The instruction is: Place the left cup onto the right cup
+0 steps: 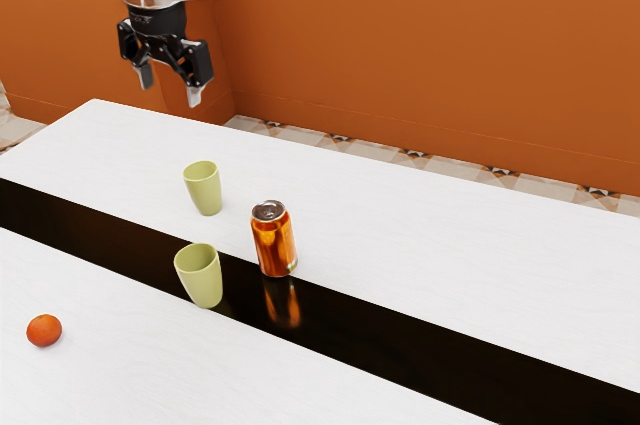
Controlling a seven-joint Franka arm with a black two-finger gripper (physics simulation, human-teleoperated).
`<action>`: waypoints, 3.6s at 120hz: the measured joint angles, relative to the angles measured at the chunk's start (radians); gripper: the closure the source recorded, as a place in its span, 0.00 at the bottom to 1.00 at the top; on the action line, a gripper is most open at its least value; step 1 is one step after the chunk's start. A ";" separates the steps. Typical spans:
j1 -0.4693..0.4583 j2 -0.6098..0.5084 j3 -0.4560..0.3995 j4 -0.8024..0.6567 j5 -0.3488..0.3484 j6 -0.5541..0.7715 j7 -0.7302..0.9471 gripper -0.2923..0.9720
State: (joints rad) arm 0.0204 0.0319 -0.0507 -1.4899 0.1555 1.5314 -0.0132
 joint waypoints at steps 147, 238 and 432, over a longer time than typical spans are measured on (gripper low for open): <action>0.170 0.641 0.100 0.276 -0.114 0.429 0.246 0.23; 0.198 0.808 0.039 0.379 -0.134 0.488 0.397 0.28; 0.104 0.068 -0.043 -0.380 -0.088 0.518 0.164 0.85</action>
State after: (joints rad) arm 0.1244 0.0995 -0.0940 -1.8697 0.0678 2.0496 0.1508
